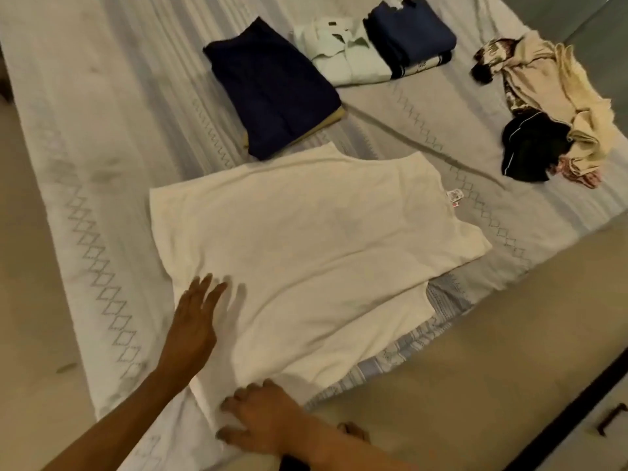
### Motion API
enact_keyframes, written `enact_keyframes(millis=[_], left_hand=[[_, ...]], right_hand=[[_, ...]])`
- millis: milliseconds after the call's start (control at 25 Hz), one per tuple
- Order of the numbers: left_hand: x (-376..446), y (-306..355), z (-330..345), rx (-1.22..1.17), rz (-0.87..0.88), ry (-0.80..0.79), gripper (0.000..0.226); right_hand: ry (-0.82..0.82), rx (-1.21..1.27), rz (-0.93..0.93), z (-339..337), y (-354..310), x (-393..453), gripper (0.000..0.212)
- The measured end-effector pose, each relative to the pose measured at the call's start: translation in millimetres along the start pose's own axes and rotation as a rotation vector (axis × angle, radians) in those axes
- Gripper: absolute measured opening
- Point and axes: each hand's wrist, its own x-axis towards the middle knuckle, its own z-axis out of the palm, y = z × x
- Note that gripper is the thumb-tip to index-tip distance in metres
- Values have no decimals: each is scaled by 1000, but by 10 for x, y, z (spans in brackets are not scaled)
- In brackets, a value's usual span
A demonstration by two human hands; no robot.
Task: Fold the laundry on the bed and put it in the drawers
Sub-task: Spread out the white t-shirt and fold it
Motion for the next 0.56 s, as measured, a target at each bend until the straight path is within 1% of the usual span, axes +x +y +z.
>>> enact_keyframes(millis=[40,80,120,200,240,320,360,400,440,480,560], left_hand=[[-77,86,87,-25,92,0,75],[-215,130,123,-26,174,-50,62],[-364,179,203,-53,269,-75,50],[-631,317,320,-70,423,-180,41],[-784,432,377,-50,431,-296,43],[-1057,645,495,46,340,-492,56],[-1129,722,564,55,282,-504,59],[-1160,801,583,76,228,-513,58],[-1179,856,614,115,185,-517,56],[-1209,895,635,166,163,-534,55],[-1313,961,707,263,139,-533,59]], right_hand=[[20,-23,34,-107,147,-131,40],[84,-95,71,-162,363,-253,35],[134,-134,81,-236,613,-394,36],[153,-293,155,-385,1159,-709,42],[172,-365,234,-473,1434,-908,45],[171,-442,401,-599,1927,-1346,51],[146,-485,472,-620,2139,-1550,56],[78,-509,523,-627,2319,-1704,64],[40,-519,538,-607,2475,-1818,71],[39,-547,535,-581,2635,-1892,75],[69,-620,475,-583,2894,-1950,68]])
